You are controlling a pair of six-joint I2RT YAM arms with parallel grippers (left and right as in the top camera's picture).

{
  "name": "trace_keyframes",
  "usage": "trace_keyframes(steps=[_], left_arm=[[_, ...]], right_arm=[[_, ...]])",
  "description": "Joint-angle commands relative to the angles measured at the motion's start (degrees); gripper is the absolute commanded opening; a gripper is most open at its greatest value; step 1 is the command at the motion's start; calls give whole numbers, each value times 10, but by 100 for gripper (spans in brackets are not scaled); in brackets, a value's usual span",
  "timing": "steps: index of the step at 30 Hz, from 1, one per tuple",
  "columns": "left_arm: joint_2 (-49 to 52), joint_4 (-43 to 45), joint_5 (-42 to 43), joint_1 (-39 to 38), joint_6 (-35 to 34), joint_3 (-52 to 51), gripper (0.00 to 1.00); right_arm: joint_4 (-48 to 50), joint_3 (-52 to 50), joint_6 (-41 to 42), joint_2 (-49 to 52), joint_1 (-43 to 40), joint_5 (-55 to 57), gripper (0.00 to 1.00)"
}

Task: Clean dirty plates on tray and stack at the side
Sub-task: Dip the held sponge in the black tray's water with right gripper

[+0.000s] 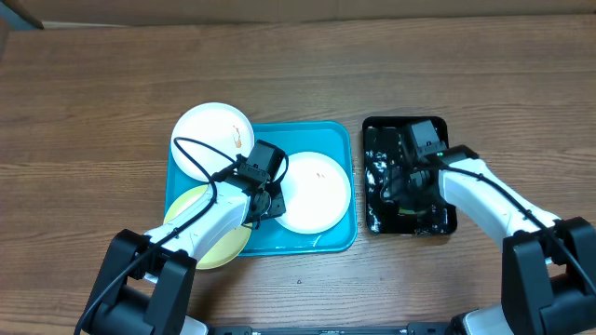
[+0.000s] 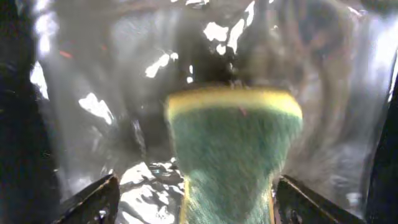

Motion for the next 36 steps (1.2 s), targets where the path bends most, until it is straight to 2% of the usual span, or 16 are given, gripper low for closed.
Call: trace_keyframes(steps=[1,4,8,10,11,12,13,16,19,22,24,36], left_arm=[[16,-3,-5,-3,9,2,33],[16,-3,-5,-3,9,2,20],[16,-2,-5,-3,9,2,20],[16,-2,-5,-3,9,2,20],[16,-2,-5,-4,9,2,19],[16,-2,-5,-4,9,2,19],[16,-2,-5,-4,9,2,20],[16,-3,-5,-4,9,2,11],[16,-3,-5,-4,9,2,4],[16,-3,-5,-4,9,2,4],[16,-3,-5,-4,9,2,4],[16,0,-8,-4,9,2,4]], right_arm=[[4,4,3,-9,-1,2,80],[28,-25,2,-9,-2,12,74],[102,-82,2,-8,-1,21,70],[133,-99,2,-8,-1,-13,70],[137,-98,0,-8,-1,-33,54],[141,-97,-2,-8,-1,-45,23],[141,-93,-2,-9,-2,-49,4],[106,-50,-2,-14,-2,-48,4],[18,19,-2,-28,-2,-48,4],[-85,86,-2,-39,-1,-45,4],[-120,108,-2,-43,-1,-37,4],[-98,86,2,-37,-1,3,4]])
